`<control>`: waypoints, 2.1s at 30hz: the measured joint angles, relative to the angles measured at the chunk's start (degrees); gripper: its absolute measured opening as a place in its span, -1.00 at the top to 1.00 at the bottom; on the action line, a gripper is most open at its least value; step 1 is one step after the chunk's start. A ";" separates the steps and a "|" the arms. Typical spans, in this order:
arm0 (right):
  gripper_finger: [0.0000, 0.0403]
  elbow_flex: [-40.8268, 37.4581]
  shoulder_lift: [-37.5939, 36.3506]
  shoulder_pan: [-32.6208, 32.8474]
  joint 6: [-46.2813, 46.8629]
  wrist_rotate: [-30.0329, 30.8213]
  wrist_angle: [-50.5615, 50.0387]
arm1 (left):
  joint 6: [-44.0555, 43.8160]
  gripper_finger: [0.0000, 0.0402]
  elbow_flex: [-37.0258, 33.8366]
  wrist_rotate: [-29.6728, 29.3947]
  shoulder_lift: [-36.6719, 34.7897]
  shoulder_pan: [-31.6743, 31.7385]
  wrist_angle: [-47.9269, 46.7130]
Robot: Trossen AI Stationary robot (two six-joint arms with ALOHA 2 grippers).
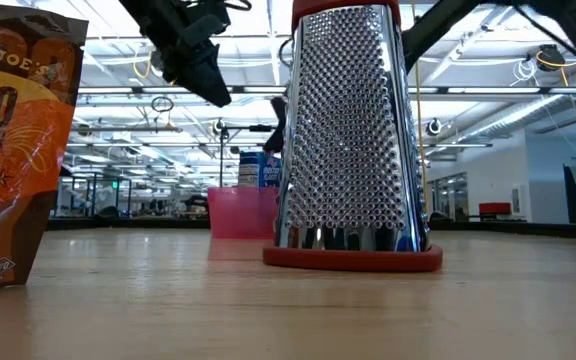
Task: Pick & Place Kitchen Items
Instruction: Put the small red food coloring bottle into black basket, then put the yellow cereal box into the pink bin
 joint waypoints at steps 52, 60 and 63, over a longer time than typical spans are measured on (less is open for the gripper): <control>0.32 4.68 9.24 -1.01 -0.47 0.46 5.26 | 0.07 0.25 0.11 0.25 -0.09 0.15 0.57; 0.17 4.68 9.24 -1.02 -1.46 0.67 5.47 | 0.07 0.25 0.11 0.24 -0.09 0.15 0.57; 0.15 4.68 9.24 -0.92 -1.64 0.43 5.42 | 0.06 0.25 0.11 0.23 -0.09 0.15 0.57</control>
